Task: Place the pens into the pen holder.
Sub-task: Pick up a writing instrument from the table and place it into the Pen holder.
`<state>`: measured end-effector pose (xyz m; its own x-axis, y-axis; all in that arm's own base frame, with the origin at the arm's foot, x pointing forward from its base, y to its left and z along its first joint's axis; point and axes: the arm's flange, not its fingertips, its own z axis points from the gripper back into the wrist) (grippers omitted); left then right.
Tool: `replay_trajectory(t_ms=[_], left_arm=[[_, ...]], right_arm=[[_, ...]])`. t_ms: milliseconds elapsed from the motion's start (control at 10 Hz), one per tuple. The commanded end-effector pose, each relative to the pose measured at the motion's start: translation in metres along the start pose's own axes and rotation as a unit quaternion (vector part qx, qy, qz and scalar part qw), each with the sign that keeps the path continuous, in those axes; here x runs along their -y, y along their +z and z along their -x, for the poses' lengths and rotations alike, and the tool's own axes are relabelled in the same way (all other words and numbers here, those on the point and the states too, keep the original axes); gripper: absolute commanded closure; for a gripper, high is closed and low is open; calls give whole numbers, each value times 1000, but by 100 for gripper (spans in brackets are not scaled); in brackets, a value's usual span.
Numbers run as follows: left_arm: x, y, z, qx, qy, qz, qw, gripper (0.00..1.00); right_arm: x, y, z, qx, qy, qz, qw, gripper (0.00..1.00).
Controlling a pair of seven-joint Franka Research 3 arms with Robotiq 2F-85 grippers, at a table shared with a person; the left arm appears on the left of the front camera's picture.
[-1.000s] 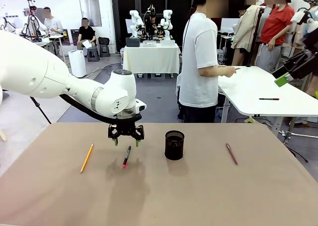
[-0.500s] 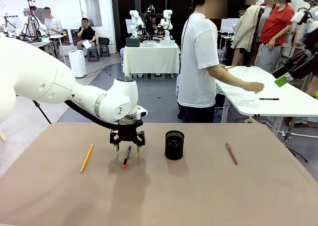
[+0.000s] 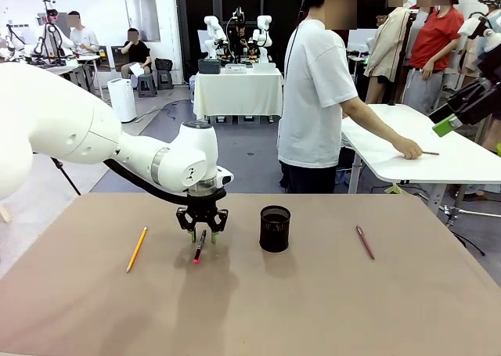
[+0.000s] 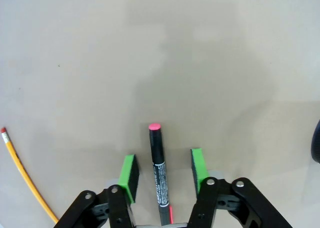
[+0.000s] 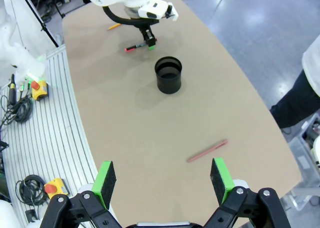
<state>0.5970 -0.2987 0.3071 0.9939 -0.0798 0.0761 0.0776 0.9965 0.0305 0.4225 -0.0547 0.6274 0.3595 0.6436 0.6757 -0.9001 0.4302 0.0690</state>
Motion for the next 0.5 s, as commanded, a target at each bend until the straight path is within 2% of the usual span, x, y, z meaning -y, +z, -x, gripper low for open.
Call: replay_trajectory(t_ms=[0,400], left_arm=[[-2,-1,-5,-19,-4,4,1000,100],[-11,2,-4,-23,3,7,1000,100]], right_arm=[[0,1,-2,-1,1,0,1000,0],[0,1,-2,-1,1,0,1000,0]])
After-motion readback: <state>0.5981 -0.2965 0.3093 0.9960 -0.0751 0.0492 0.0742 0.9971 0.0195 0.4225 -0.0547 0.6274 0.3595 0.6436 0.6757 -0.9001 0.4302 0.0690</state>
